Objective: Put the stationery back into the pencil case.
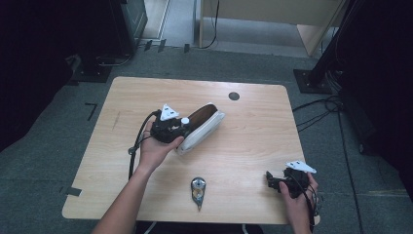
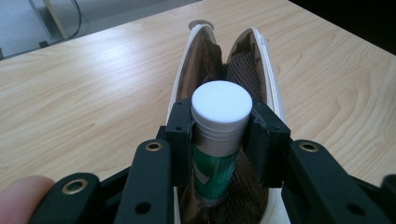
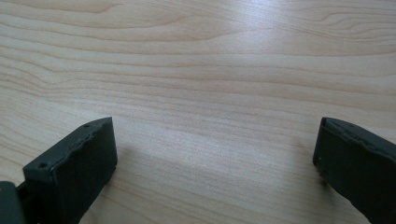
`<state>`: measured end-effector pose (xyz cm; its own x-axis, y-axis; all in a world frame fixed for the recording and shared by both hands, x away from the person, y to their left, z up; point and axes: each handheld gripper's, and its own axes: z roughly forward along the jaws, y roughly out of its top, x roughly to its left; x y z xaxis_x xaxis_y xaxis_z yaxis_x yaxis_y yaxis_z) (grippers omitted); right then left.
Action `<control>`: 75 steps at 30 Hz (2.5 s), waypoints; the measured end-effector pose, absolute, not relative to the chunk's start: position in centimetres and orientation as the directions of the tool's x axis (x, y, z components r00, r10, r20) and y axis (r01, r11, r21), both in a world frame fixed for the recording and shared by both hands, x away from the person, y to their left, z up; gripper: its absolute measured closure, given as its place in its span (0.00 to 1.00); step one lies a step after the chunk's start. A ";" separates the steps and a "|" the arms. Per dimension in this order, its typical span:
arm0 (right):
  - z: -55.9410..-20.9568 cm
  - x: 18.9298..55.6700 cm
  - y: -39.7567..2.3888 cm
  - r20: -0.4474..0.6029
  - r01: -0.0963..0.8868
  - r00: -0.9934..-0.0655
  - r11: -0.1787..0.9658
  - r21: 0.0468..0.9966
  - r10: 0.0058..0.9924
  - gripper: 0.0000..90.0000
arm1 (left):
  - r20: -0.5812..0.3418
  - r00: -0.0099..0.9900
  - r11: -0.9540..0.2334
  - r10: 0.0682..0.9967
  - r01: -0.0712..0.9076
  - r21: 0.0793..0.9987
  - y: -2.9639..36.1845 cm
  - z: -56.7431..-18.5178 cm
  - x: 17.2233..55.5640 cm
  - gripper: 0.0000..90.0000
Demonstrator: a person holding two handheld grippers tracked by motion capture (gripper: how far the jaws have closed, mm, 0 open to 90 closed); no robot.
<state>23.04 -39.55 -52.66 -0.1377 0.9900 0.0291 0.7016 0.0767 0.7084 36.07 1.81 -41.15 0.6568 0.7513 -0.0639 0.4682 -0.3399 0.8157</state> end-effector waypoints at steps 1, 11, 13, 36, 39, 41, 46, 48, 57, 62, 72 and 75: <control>-52.7 23.0 -39.5 0.029 0.702 -0.138 0.077 0.708 0.990 0.00 | -0.071 0.656 -0.334 0.751 0.471 0.817 1.7 -41.3 36.3 0.72; -52.7 23.1 -39.6 0.026 0.700 -0.140 0.081 0.710 0.990 0.00 | -0.091 0.656 -0.308 0.749 0.467 0.829 1.3 -41.3 37.1 0.71; -52.7 23.1 -39.6 0.027 0.700 -0.140 0.080 0.710 0.990 0.00 | -0.096 0.650 -0.295 0.754 0.466 0.834 1.3 -41.2 37.1 0.68; -52.7 23.0 -39.5 0.029 0.702 -0.138 0.077 0.708 0.990 0.00 | -0.141 0.654 -0.231 0.743 0.449 0.863 3.1 -40.3 35.7 0.61; -52.7 22.9 -39.4 0.026 0.702 -0.131 0.075 0.708 0.991 0.00 | -0.161 0.648 -0.212 0.744 0.458 0.863 3.9 -40.6 35.2 0.61; -52.7 22.8 -39.2 0.023 0.700 -0.147 0.088 0.709 0.989 0.00 | -0.171 0.644 -0.202 0.746 0.463 0.863 4.4 -40.8 34.8 0.62; -52.7 22.7 -38.4 0.025 0.698 -0.157 0.093 0.710 0.987 0.00 | -0.181 0.636 -0.189 0.750 0.468 0.863 5.6 -41.2 33.9 0.62; -52.6 22.5 -38.2 0.024 0.688 -0.152 0.088 0.720 0.988 0.08 | -0.180 0.636 -0.190 0.750 0.469 0.863 6.0 -41.4 33.5 0.62; -51.4 21.2 -35.9 0.068 0.616 -0.284 0.128 0.777 0.956 0.32 | -0.192 0.635 -0.185 0.748 0.477 0.859 7.1 -42.7 31.5 0.62; -51.0 20.8 -33.9 0.105 0.587 -0.356 0.135 0.798 0.928 0.33 | -0.188 0.632 -0.198 0.751 0.488 0.850 7.3 -43.9 30.3 0.62; -50.3 20.8 -29.2 0.146 0.560 -0.507 0.196 0.805 0.849 0.29 | -0.227 0.633 -0.179 0.740 0.511 0.841 7.5 -45.6 29.0 0.61; -49.8 22.1 -27.9 0.169 0.565 -0.543 0.210 0.798 0.823 0.27 | -0.227 0.634 -0.187 0.740 0.517 0.836 7.1 -45.9 29.0 0.62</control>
<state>22.06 -27.91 -49.83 -0.5430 0.8227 0.1685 0.5654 0.2098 0.7977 29.04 7.10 -45.88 0.6338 0.7396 -0.2266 0.5167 -0.1868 0.8355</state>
